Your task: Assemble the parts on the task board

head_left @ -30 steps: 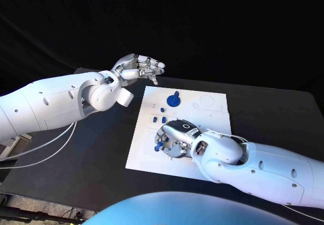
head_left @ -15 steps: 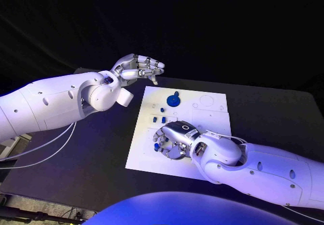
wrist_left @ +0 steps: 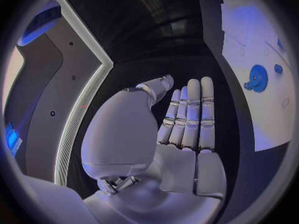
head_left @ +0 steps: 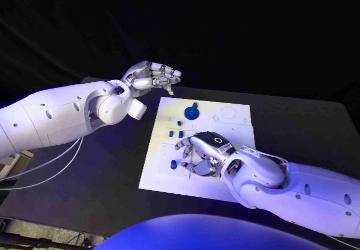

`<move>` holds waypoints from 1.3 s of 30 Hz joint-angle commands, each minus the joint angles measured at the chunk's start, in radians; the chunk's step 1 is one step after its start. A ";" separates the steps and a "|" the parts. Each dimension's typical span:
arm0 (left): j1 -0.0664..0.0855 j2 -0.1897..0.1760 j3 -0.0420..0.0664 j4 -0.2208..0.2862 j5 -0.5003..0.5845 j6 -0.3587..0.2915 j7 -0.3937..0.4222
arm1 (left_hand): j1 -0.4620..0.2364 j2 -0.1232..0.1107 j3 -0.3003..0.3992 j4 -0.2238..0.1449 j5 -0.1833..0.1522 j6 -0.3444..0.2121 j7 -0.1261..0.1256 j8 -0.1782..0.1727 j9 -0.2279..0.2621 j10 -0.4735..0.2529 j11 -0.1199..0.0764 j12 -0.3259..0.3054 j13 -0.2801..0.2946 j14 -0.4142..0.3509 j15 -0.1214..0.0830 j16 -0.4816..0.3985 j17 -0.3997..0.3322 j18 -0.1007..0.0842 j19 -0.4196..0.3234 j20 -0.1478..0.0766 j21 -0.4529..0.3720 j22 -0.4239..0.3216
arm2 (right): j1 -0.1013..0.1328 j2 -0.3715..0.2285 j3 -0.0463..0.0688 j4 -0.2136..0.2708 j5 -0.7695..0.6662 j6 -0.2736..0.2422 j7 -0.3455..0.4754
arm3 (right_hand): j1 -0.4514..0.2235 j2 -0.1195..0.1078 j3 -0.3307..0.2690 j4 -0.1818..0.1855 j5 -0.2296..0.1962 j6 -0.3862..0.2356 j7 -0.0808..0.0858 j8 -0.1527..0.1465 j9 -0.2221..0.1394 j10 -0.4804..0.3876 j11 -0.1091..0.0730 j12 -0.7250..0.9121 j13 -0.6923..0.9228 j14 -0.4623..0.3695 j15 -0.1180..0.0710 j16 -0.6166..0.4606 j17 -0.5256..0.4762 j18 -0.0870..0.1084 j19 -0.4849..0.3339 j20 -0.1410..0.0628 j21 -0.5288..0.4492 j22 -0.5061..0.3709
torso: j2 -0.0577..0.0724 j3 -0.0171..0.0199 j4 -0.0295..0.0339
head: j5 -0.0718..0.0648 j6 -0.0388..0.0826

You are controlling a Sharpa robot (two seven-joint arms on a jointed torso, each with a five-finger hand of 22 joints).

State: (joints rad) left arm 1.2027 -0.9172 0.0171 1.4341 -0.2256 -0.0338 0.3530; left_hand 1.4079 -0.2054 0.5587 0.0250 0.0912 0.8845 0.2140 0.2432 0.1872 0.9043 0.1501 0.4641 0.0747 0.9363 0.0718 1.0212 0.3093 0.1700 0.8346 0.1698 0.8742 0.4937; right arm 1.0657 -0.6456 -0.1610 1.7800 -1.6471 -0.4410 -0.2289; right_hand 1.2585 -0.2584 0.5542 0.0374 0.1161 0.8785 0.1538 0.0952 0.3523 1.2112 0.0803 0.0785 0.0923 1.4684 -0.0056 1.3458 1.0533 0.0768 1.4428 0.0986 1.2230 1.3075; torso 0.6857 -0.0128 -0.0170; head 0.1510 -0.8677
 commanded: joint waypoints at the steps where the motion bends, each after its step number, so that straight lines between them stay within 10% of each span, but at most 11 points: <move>1: 0.001 0.001 0.001 0.000 0.008 0.014 0.006 | -0.008 -0.001 -0.007 0.000 0.002 -0.008 0.001 0.004 0.000 -0.008 0.002 0.004 0.000 -0.002 0.007 -0.004 0.000 0.014 0.007 0.002 -0.006 -0.001 | 0.015 -0.041 0.006 0.020 0.109 -0.125 0.070 | 0.007 -0.003 -0.009 0.002 0.008 0.009 0.004 0.005 0.001 -0.007 0.003 -0.006 0.003 0.000 0.006 -0.007 -0.008 -0.005 -0.007 0.003 -0.010 0.148 | -0.005 -0.0005 -0.0031 | -0.010 0.010; 10: 0.000 0.004 -0.003 -0.009 0.015 0.011 0.008 | -0.008 -0.001 -0.008 0.000 0.002 -0.009 0.001 0.004 0.000 -0.009 0.002 0.005 0.000 -0.003 0.007 -0.004 0.000 0.014 0.007 0.002 -0.007 -0.002 | 0.100 -0.214 0.017 0.039 0.498 -0.071 0.125 | 0.018 0.000 -0.006 0.008 0.030 0.077 0.021 0.039 0.008 0.023 0.015 0.012 0.016 0.003 0.018 -0.002 0.001 0.000 -0.016 0.014 -0.037 0.140 | -0.022 -0.0018 -0.0150 | -0.036 0.017; 14: -0.001 0.006 -0.006 -0.013 0.018 0.012 0.009 | -0.008 -0.001 -0.008 0.000 0.002 -0.009 0.001 0.004 0.000 -0.009 0.002 0.005 0.000 -0.003 0.007 -0.004 0.000 0.014 0.007 0.002 -0.007 -0.002 | 0.118 -0.285 0.018 0.057 0.569 -0.017 0.080 | -0.025 -0.015 -0.081 0.039 0.063 0.101 -0.013 0.081 0.026 0.150 -0.024 0.126 0.099 0.015 -0.012 0.026 0.049 -0.008 0.003 -0.007 0.009 0.157 | -0.029 -0.0016 -0.0191 | -0.052 0.017; 16: -0.002 0.007 -0.007 -0.013 0.019 0.012 0.008 | -0.009 -0.001 -0.008 0.001 0.002 -0.010 0.001 0.004 0.000 -0.010 0.002 0.006 0.000 -0.003 0.007 -0.004 0.000 0.014 0.007 0.002 -0.008 -0.002 | 0.123 -0.317 0.017 0.070 0.584 0.014 0.039 | -0.045 -0.015 -0.161 0.063 0.098 0.091 -0.032 0.127 0.055 0.166 -0.042 0.281 0.241 0.021 -0.029 0.037 0.068 -0.015 0.017 -0.024 0.041 0.170 | -0.031 -0.0015 -0.0208 | -0.060 0.016; 18: -0.002 0.007 -0.008 -0.014 0.019 0.012 0.008 | -0.009 -0.001 -0.008 0.001 0.002 -0.010 0.001 0.004 0.000 -0.010 0.002 0.006 0.000 -0.003 0.007 -0.004 0.000 0.014 0.007 0.002 -0.008 -0.002 | 0.124 -0.341 0.015 0.085 0.581 0.034 0.001 | -0.037 0.020 -0.249 0.122 0.110 0.040 -0.039 0.226 0.131 0.038 -0.045 0.733 0.713 0.031 -0.031 0.068 0.124 -0.023 0.031 -0.033 0.077 0.188 | -0.032 -0.0013 -0.0219 | -0.069 0.012; 25: -0.002 0.005 -0.009 -0.010 0.020 0.009 0.008 | -0.009 -0.001 -0.008 0.001 0.002 -0.010 0.001 0.004 0.000 -0.010 0.002 0.006 0.000 -0.003 0.007 -0.004 0.000 0.014 0.007 0.002 -0.008 -0.002 | 0.100 -0.403 0.008 0.138 0.513 0.064 -0.125 | -0.027 0.057 -0.391 0.252 0.139 -0.003 -0.053 0.376 0.258 0.188 -0.058 1.230 1.216 0.063 -0.039 0.148 0.298 -0.041 0.066 -0.036 0.173 0.216 | -0.034 -0.0040 -0.0250 | -0.087 0.005; 39: -0.002 -0.006 -0.009 0.002 0.021 0.003 0.010 | -0.009 -0.001 -0.008 0.001 0.002 -0.010 0.001 0.004 0.000 -0.010 0.002 0.006 0.000 -0.003 0.007 -0.004 0.000 0.014 0.007 0.002 -0.008 -0.002 | 0.024 -0.397 0.001 0.146 0.370 0.054 -0.277 | -0.049 0.084 -0.474 0.255 0.203 -0.020 -0.053 0.390 0.279 0.188 -0.057 1.244 1.238 0.066 -0.038 0.162 0.330 -0.045 0.073 -0.035 0.197 0.222 | -0.033 -0.0058 -0.0292 | -0.089 -0.005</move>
State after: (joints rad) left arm 1.2004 -0.9234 0.0075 1.4320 -0.2132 -0.0347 0.3535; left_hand 1.4079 -0.2055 0.5559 0.0278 0.0912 0.8809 0.2176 0.2432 0.1872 0.9006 0.1538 0.4641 0.0747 0.9340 0.0741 1.0212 0.3094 0.1700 0.8346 0.1697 0.8696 0.4928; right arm 1.0935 -1.0460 -0.1595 1.9265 -1.2069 -0.4032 -0.4397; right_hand 1.2113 -0.1845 0.0840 0.2924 0.3159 0.8647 0.0997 0.4804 0.6302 1.4059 0.0251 1.3272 1.3082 1.4666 -0.0361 1.5031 1.3085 0.0454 1.4647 0.0696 1.4192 1.3074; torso 0.6523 -0.0186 -0.0457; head 0.0621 -0.8714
